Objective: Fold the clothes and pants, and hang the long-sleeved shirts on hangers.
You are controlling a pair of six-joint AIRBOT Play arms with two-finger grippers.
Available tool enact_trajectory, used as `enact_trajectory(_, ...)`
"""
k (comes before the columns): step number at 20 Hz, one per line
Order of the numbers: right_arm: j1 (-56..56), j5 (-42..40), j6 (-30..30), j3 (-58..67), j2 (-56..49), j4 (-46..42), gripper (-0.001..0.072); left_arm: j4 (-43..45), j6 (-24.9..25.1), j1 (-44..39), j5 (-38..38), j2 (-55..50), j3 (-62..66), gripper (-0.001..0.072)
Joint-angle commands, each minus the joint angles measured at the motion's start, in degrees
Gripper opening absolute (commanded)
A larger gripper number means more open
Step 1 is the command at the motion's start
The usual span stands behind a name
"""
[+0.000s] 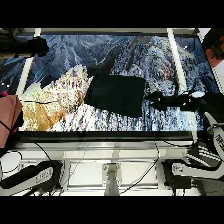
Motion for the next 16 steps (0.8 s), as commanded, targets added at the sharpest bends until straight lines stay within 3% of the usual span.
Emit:
enact_trajectory(1,3.21,2.62,-2.51,0.46,-7.32,2.67,0.0665,0.35,0.55,0.22,-1.77,0.48,-0.02,0.0360)
enact_trajectory(8,7.21,5.22,-1.38,12.07,-17.16,0.79,0.0663,0.35,0.57,0.22,-3.87,0.48,-0.02,0.0360)
enact_trajectory(11,8.20,3.45,-0.46,12.50,-17.35,0.76,0.0451,1.44,0.52,0.28,-3.39,0.44,-0.02,0.0360)
enact_trajectory(12,8.15,3.48,-0.39,12.48,-17.35,0.76,0.0267,3.06,0.52,0.28,-3.41,0.46,-0.02,0.0360)
enact_trajectory(13,7.91,3.50,0.15,12.50,-17.35,0.83,0.0026,4.46,0.52,0.28,-3.45,0.44,-0.02,0.0360)
enact_trajectory(16,5.60,5.75,1.01,13.42,-17.00,1.55,0.0027,5.25,0.50,0.26,-3.48,0.44,-0.02,0.0360)
